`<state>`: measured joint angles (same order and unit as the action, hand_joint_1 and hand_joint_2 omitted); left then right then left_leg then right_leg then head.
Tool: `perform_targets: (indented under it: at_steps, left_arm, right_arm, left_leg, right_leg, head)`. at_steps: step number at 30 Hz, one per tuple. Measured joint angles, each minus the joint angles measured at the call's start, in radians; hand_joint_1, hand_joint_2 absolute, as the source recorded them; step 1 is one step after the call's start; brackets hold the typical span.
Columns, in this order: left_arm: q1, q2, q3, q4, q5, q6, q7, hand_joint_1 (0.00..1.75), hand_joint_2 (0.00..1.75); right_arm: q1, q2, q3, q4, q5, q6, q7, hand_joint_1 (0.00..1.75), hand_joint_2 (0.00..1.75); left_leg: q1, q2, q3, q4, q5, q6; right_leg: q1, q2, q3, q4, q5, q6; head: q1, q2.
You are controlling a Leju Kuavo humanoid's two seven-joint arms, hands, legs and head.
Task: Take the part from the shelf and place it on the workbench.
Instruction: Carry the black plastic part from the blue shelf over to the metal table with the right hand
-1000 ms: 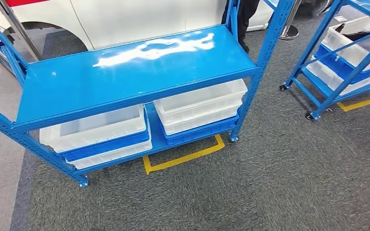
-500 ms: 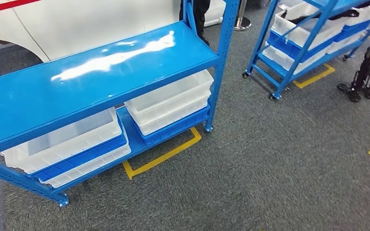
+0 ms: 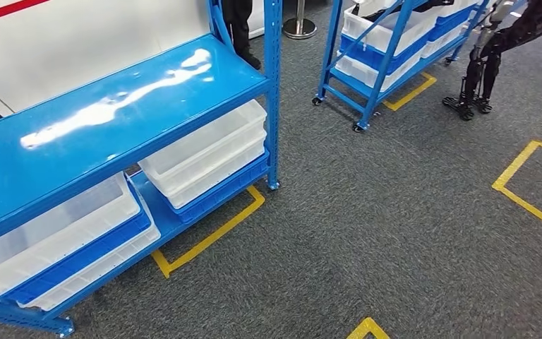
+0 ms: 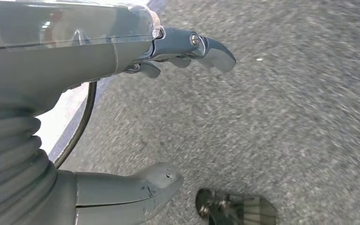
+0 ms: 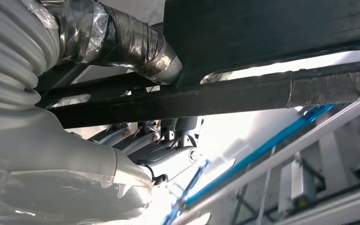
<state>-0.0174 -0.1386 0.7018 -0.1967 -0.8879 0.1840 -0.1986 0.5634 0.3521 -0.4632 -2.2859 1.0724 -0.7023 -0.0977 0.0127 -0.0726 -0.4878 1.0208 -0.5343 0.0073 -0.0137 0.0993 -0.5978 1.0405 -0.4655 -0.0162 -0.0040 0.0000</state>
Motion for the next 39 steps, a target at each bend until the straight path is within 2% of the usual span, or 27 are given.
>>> perform_targets:
  at_steps: [1, 2, 4, 6, 8, 10, 11, 12, 13, 15, 16, 18, 19, 21, 23, 24, 25, 26, 27, 28, 30, 32, 34, 35, 37, 38, 39]
  left_arm:
    - [-0.001, 0.0, 0.001, 0.0, -0.002, 0.0, -0.001, 0.0, 1.75]
    - [-0.002, 0.0, 0.003, 0.0, -0.005, 0.001, -0.002, 0.0, 1.75]
    - [-0.005, -0.003, 0.006, 0.0, -0.013, 0.003, -0.003, 0.0, 1.75]
    - [-0.005, -0.006, 0.011, 0.0, -0.018, 0.005, -0.003, 0.0, 1.75]
    - [-0.002, -0.006, 0.019, 0.0, -0.022, 0.007, -0.003, 0.0, 1.75]
    - [0.0, -0.006, 0.025, 0.0, -0.026, 0.007, -0.003, 0.0, 1.75]
    - [0.0, -0.006, 0.026, 0.0, -0.029, 0.007, -0.003, 0.0, 1.75]
    - [-0.002, -0.006, 0.028, 0.0, -0.032, 0.007, -0.004, 0.0, 1.75]
    - [-0.003, -0.007, 0.029, 0.0, -0.034, 0.007, -0.005, 0.0, 1.75]
    - [-0.006, -0.009, 0.031, 0.0, -0.037, 0.007, -0.006, 0.0, 1.75]
    - [-0.008, -0.009, 0.032, 0.0, -0.038, 0.006, -0.006, 0.0, 1.75]
    - [-0.01, -0.01, 0.034, 0.0, -0.04, 0.006, -0.006, 0.0, 1.75]
    - [-0.011, -0.01, 0.037, 0.0, -0.042, 0.006, -0.006, 0.0, 1.75]
    - [-0.011, -0.011, 0.041, 0.0, -0.046, 0.006, -0.005, 0.0, 1.75]
    - [-0.008, -0.011, 0.045, 0.0, -0.047, 0.006, -0.004, 0.0, 1.75]
    - [-0.006, -0.011, 0.047, 0.0, -0.048, 0.006, -0.004, 0.0, 1.75]
    - [-0.004, -0.012, 0.047, 0.0, -0.048, 0.006, -0.003, 0.0, 1.75]
    - [-0.003, -0.012, 0.048, 0.0, -0.048, 0.006, -0.003, 0.0, 1.75]
    - [-0.003, -0.012, 0.048, 0.0, -0.048, 0.006, -0.002, 0.0, 1.75]
    - [-0.003, -0.012, 0.048, 0.0, -0.048, 0.006, -0.002, 0.0, 1.75]
    - [-0.003, -0.011, 0.048, 0.0, -0.048, 0.006, -0.002, 0.0, 1.75]
    - [-0.004, -0.01, 0.049, 0.0, -0.048, 0.006, -0.002, 0.0, 1.75]
    - [-0.005, -0.011, 0.049, 0.0, -0.048, 0.006, -0.002, 0.0, 1.75]
    - [-0.006, -0.012, 0.049, 0.0, -0.048, 0.006, -0.002, 0.0, 1.75]
    - [-0.006, -0.013, 0.049, 0.0, -0.048, 0.006, -0.003, 0.0, 1.75]
    - [-0.004, -0.013, 0.05, 0.0, -0.048, 0.006, -0.003, 0.0, 1.75]
    - [-0.003, -0.012, 0.051, 0.0, -0.049, 0.006, -0.003, 0.0, 1.75]
  right_arm:
    - [0.006, 0.0, 0.001, -0.001, 0.016, 0.0, 0.01, 1.75, 1.75]
    - [0.015, 0.0, 0.005, -0.002, 0.045, 0.0, 0.028, 1.75, 1.75]
    - [0.038, 0.0, 0.019, -0.012, 0.15, 0.0, 0.088, 1.75, 1.75]
    - [0.053, 0.0, 0.041, -0.028, 0.267, 0.0, 0.151, 1.75, 1.75]
    - [0.061, -0.001, 0.07, -0.042, 0.344, 0.0, 0.195, 1.75, 1.75]
    - [0.07, -0.001, 0.102, -0.053, 0.4, 0.0, 0.228, 1.75, 1.75]
    - [0.075, -0.001, 0.117, -0.059, 0.426, 0.0, 0.241, 1.75, 1.75]
    - [0.08, -0.001, 0.13, -0.065, 0.451, 0.0, 0.251, 1.75, 1.75]
    - [0.083, -0.001, 0.142, -0.07, 0.47, 0.0, 0.256, 1.75, 1.75]
    - [0.087, -0.001, 0.156, -0.073, 0.49, 0.0, 0.255, 1.75, 1.75]
    - [0.092, -0.001, 0.159, -0.073, 0.493, 0.0, 0.251, 1.75, 1.75]
    - [0.107, -0.001, 0.164, -0.075, 0.494, 0.0, 0.242, 1.75, 1.75]
    - [0.114, 0.0, 0.166, -0.075, 0.494, 0.0, 0.238, 1.75, 1.75]
    - [0.122, 0.0, 0.169, -0.075, 0.495, 0.0, 0.231, 1.75, 1.75]
    - [0.124, 0.001, 0.174, -0.075, 0.496, 0.0, 0.227, 1.75, 1.75]
    - [0.124, 0.001, 0.175, -0.075, 0.496, 0.0, 0.226, 1.75, 1.75]
    - [0.124, 0.001, 0.175, -0.075, 0.496, 0.0, 0.224, 1.75, 1.75]
    - [0.124, 0.001, 0.176, -0.075, 0.496, 0.0, 0.224, 1.75, 1.75]
    - [0.125, 0.001, 0.176, -0.075, 0.496, 0.0, 0.223, 1.75, 1.75]
    - [0.125, 0.001, 0.176, -0.075, 0.496, 0.0, 0.223, 1.75, 1.75]
    - [0.124, 0.001, 0.176, -0.075, 0.496, 0.0, 0.223, 1.75, 1.75]
    - [0.125, 0.001, 0.178, -0.075, 0.496, 0.0, 0.223, 1.75, 1.75]
    - [0.129, 0.001, 0.179, -0.075, 0.496, 0.0, 0.222, 1.75, 1.75]
    - [0.131, 0.001, 0.179, -0.075, 0.496, 0.0, 0.222, 1.75, 1.75]
    - [0.132, 0.0, 0.18, -0.074, 0.496, 0.0, 0.222, 1.75, 1.75]
    - [0.132, 0.0, 0.18, -0.074, 0.496, 0.0, 0.224, 1.75, 1.75]
    - [0.131, 0.0, 0.18, -0.073, 0.496, 0.0, 0.226, 1.75, 1.75]
  left_leg:
    - [-0.001, -0.013, 0.005, -0.017, -0.001, 0.003]
    - [-0.003, -0.009, 0.006, -0.023, -0.002, 0.005]
    - [0.0, 0.016, 0.008, -0.036, 0.007, 0.013]
    - [0.004, 0.047, 0.01, -0.052, 0.021, 0.023]
    - [0.002, 0.08, 0.008, -0.054, 0.026, 0.028]
    - [-0.001, 0.113, 0.005, -0.053, 0.025, 0.027]
    - [-0.002, 0.128, 0.004, -0.052, 0.024, 0.026]
    - [-0.002, 0.142, 0.005, -0.052, 0.022, 0.024]
    - [-0.003, 0.155, 0.009, -0.052, 0.02, 0.022]
    - [-0.007, 0.174, 0.016, -0.05, 0.013, 0.013]
    - [-0.01, 0.182, 0.021, -0.049, 0.01, 0.009]
    - [-0.011, 0.201, 0.026, -0.048, 0.006, 0.0]
    - [-0.01, 0.197, 0.027, -0.045, 0.0, -0.006]
    - [-0.006, 0.15, 0.01, 0.001, -0.039, -0.016]
    - [-0.002, 0.093, -0.044, 0.122, -0.112, -0.02]
    - [-0.002, 0.084, -0.076, 0.191, -0.141, -0.021]
    - [-0.002, 0.08, -0.099, 0.239, -0.152, -0.021]
    - [-0.002, 0.079, -0.106, 0.25, -0.141, -0.02]
    - [-0.002, 0.075, -0.095, 0.218, -0.109, -0.018]
    - [-0.002, 0.063, -0.069, 0.155, -0.066, -0.014]
    - [-0.001, 0.008, -0.02, 0.03, -0.006, -0.004]
    - [-0.002, -0.024, -0.005, -0.017, 0.002, 0.003]
    - [-0.002, -0.001, -0.003, -0.027, 0.006, 0.01]
    - [0.001, 0.013, -0.001, -0.033, 0.011, 0.016]
    - [0.004, 0.045, 0.0, -0.043, 0.019, 0.028]
    - [0.002, 0.061, 0.0, -0.045, 0.02, 0.031]
    - [0.0, 0.078, -0.001, -0.044, 0.02, 0.032]
  right_leg:
    - [-0.002, 0.012, -0.006, 0.0, 0.004, 0.007]
    - [-0.004, 0.024, -0.011, -0.001, 0.009, 0.016]
    - [-0.005, 0.034, -0.019, -0.002, 0.015, 0.031]
    - [-0.001, -0.012, -0.044, 0.046, -0.02, 0.037]
    - [-0.001, -0.073, -0.096, 0.164, -0.09, 0.04]
    - [-0.003, -0.094, -0.13, 0.254, -0.124, 0.044]
    - [-0.003, -0.097, -0.121, 0.25, -0.113, 0.044]
    - [-0.002, -0.104, -0.092, 0.207, -0.089, 0.042]
    - [0.0, -0.121, -0.047, 0.137, -0.06, 0.038]
    - [0.009, -0.166, 0.028, 0.014, -0.028, 0.026]
    - [0.013, -0.179, 0.045, -0.014, -0.025, 0.02]
    - [0.016, -0.164, 0.042, -0.02, -0.026, 0.01]
    - [0.014, -0.153, 0.04, -0.022, -0.023, 0.004]
    - [0.009, -0.129, 0.036, -0.028, -0.015, -0.009]
    - [0.008, -0.107, 0.03, -0.028, -0.01, -0.017]
    - [0.009, -0.094, 0.027, -0.027, -0.009, -0.018]
    - [0.01, -0.079, 0.024, -0.025, -0.009, -0.019]
    - [0.011, -0.064, 0.023, -0.022, -0.009, -0.019]
    - [0.011, -0.049, 0.023, -0.018, -0.009, -0.019]
    - [0.011, -0.035, 0.023, -0.015, -0.01, -0.018]
    - [0.011, -0.008, 0.019, -0.008, -0.01, -0.013]
    - [0.007, 0.018, 0.007, -0.004, -0.005, 0.0]
    - [0.003, 0.042, -0.004, -0.006, 0.004, 0.015]
    - [0.005, 0.033, -0.009, 0.001, -0.001, 0.02]
    - [0.007, -0.024, -0.043, 0.068, -0.045, 0.029]
    - [0.007, -0.059, -0.072, 0.131, -0.081, 0.033]
    - [0.004, -0.079, -0.102, 0.197, -0.112, 0.038]
  head:
    - [0.0, 0.0]
    - [0.0, 0.0]
    - [0.0, 0.0]
    - [0.003, 0.0]
    - [0.006, 0.0]
    - [0.006, 0.0]
    - [0.006, 0.0]
    - [0.006, 0.0]
    - [0.006, 0.0]
    - [0.006, 0.0]
    - [0.006, 0.0]
    - [0.006, 0.0]
    - [0.005, 0.0]
    - [0.005, 0.0]
    - [0.005, 0.0]
    - [0.005, 0.0]
    - [0.005, 0.0]
    - [0.005, 0.0]
    - [0.005, 0.0]
    - [0.005, 0.0]
    - [0.005, 0.0]
    - [0.005, 0.0]
    - [0.005, 0.0]
    - [0.006, 0.0]
    - [0.008, 0.0]
    - [0.01, 0.0]
    - [0.01, 0.0]
